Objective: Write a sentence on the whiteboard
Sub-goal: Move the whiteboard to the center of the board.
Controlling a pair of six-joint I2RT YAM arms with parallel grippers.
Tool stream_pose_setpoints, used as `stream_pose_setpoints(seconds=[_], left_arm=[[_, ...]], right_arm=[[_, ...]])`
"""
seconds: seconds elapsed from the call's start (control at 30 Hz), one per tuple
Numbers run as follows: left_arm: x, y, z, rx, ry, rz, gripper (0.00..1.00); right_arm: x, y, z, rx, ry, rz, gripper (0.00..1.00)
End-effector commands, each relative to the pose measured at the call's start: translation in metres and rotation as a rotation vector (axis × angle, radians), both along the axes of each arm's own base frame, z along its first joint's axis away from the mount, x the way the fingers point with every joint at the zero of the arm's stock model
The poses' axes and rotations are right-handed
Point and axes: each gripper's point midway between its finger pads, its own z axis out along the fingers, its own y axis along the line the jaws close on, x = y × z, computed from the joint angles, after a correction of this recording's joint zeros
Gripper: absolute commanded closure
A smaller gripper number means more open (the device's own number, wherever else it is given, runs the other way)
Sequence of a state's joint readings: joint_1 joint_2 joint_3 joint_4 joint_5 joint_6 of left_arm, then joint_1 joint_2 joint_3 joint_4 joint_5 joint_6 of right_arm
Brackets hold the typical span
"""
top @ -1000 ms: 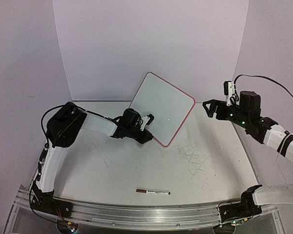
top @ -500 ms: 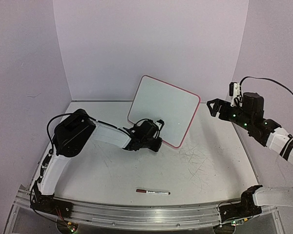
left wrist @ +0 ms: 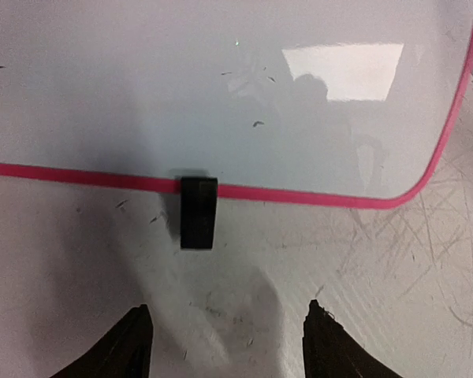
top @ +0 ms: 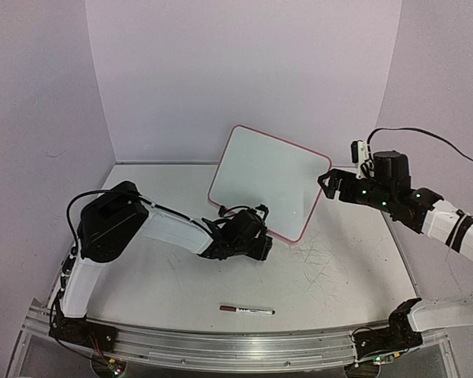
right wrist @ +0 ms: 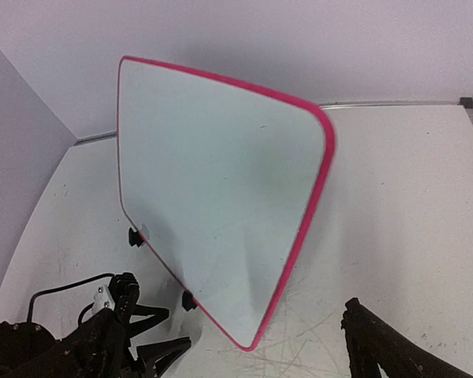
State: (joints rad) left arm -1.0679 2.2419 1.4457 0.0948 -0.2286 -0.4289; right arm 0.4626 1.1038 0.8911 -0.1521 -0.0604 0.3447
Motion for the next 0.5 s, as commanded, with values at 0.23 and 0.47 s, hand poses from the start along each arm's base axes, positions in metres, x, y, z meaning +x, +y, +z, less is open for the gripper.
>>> stream_pose_setpoints(seconds=[0.23,0.47], left_arm=[[-0.012,0.138,0.113,-0.124,-0.079,0.194,0.13],[-0.018,0.208,0.15,-0.193,-0.147,0.289,0.09]], right_arm=[[0.005,0.146,-0.046,0.1,0.223,0.058,0.06],[0.011,0.186,-0.116,0.117,0.388,-0.093,0.07]])
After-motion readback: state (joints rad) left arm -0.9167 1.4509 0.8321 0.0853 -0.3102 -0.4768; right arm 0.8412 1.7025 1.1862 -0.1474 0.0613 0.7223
